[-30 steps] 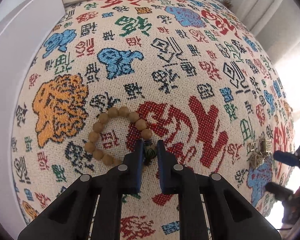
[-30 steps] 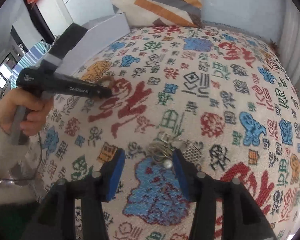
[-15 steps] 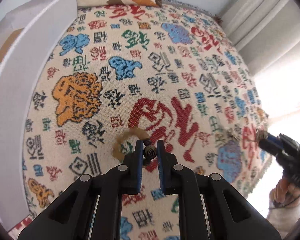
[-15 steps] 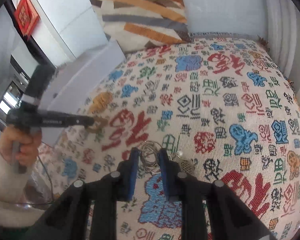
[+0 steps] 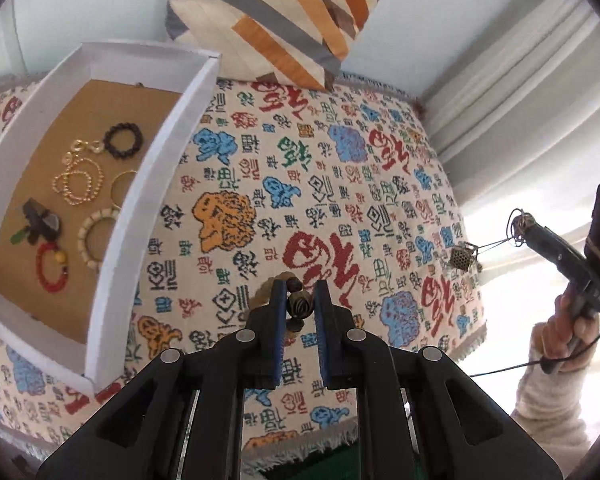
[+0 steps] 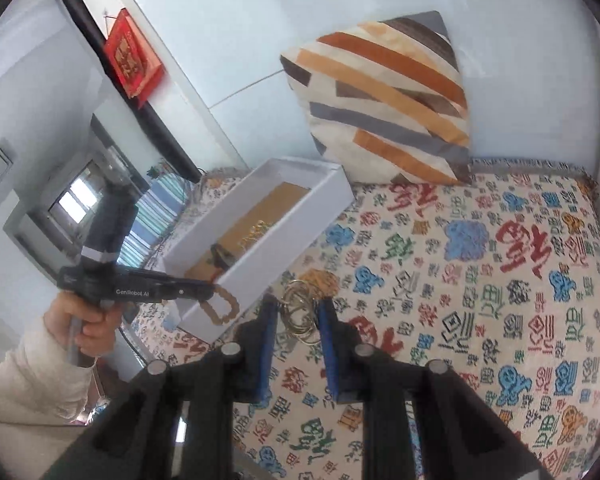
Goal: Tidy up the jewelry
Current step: 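Carry bracelet and pendant necklace into the white box and open both tools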
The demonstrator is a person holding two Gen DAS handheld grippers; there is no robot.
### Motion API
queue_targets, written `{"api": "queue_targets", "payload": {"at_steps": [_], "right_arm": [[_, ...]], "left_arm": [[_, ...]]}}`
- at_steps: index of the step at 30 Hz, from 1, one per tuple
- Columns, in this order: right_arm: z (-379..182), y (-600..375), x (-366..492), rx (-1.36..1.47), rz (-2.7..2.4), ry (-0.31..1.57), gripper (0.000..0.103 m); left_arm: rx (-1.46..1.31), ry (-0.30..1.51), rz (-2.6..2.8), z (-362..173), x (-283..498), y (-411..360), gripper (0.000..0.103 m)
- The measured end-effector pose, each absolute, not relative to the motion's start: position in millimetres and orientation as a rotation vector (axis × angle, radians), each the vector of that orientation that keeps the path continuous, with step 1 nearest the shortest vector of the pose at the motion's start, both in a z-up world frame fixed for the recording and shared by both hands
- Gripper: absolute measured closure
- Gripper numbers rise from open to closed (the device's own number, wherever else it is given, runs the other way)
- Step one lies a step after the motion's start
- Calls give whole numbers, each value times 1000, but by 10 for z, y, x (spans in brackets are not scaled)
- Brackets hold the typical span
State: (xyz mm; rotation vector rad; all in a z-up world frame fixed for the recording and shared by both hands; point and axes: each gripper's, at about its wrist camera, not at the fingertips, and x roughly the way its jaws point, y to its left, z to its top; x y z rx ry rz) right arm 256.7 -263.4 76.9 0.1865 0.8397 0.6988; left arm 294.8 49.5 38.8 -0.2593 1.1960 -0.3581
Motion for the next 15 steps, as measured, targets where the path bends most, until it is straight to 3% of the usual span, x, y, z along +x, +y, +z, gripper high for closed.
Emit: {"api": "queue_targets", "payload": {"at_steps": [8,15], "right_arm": [[1519,-1707,2974,97,817,746,82],[1644,-739,3521,75,920,774,82]], "left_arm": [[-318,1078,-173,1095,2970,1588,91],[-343,1100,8,848,3107,2423,91]]}}
